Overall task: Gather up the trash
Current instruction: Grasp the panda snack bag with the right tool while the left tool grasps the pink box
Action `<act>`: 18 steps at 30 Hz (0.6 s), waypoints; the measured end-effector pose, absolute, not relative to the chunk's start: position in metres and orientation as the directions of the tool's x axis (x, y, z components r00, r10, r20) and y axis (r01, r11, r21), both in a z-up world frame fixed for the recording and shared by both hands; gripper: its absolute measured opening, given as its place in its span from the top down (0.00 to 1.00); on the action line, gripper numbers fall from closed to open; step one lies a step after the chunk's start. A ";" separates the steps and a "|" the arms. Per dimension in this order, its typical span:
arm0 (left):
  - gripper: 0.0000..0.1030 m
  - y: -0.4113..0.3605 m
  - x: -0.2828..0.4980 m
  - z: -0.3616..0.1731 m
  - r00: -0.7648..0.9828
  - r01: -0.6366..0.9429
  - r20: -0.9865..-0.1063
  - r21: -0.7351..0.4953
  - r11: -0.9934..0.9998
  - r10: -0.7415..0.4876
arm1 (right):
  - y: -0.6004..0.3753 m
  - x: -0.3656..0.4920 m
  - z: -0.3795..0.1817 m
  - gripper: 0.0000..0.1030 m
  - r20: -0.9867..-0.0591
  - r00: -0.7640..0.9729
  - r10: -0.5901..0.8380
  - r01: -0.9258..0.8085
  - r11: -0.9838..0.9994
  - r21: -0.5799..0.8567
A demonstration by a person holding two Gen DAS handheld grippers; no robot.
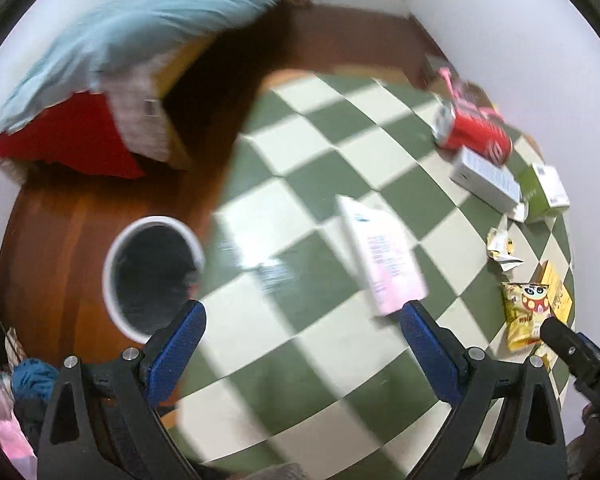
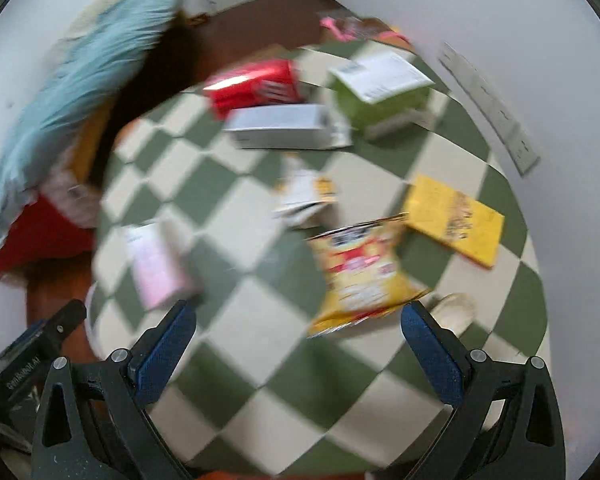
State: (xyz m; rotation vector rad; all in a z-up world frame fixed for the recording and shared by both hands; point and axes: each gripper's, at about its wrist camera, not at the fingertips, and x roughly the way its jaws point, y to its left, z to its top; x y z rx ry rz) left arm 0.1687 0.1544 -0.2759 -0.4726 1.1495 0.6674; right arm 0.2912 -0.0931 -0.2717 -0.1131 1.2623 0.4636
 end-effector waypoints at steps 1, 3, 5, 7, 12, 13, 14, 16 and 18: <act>0.04 0.153 0.180 -0.283 0.243 -0.690 -0.945 -0.009 0.724 0.220 | -0.096 0.299 -0.278 0.00 -0.939 0.225 0.259 -0.387 0.908 0.158; 0.04 0.153 0.206 -0.300 0.211 -0.681 -0.960 -0.011 0.733 0.182 | -0.098 0.314 -0.290 0.01 -0.947 0.220 0.234 -0.377 0.916 0.139; 0.04 0.157 0.223 -0.318 0.176 -0.680 -0.975 -0.019 0.733 0.138 | -0.097 0.326 -0.303 0.03 -0.955 0.201 0.216 -0.376 0.918 0.128; 0.04 0.160 0.238 -0.335 0.143 -0.684 -0.985 -0.029 0.728 0.095 | -0.094 0.331 -0.312 0.04 -0.960 0.190 0.204 -0.378 0.918 0.121; 0.32 0.164 0.250 -0.357 0.116 -0.680 -0.988 -0.004 0.733 0.102 | -0.089 0.339 -0.336 0.27 -0.973 0.155 0.172 -0.395 0.913 0.098; 0.45 0.165 0.248 -0.358 0.120 -0.673 -0.988 -0.006 0.740 0.101 | -0.090 0.340 -0.339 0.32 -0.974 0.153 0.164 -0.395 0.914 0.092; 0.49 0.164 0.245 -0.357 0.132 -0.666 -0.985 -0.009 0.745 0.107 | -0.093 0.339 -0.341 0.35 -0.974 0.158 0.162 -0.396 0.914 0.088; 0.50 0.160 0.237 -0.352 0.151 -0.642 -0.981 -0.006 0.766 0.119 | -0.098 0.337 -0.340 0.41 -0.969 0.155 0.192 -0.402 0.908 0.116; 0.50 0.153 0.227 -0.347 0.155 -0.608 -0.979 0.012 0.794 0.134 | -0.102 0.333 -0.339 0.44 -0.967 0.131 0.220 -0.405 0.902 0.150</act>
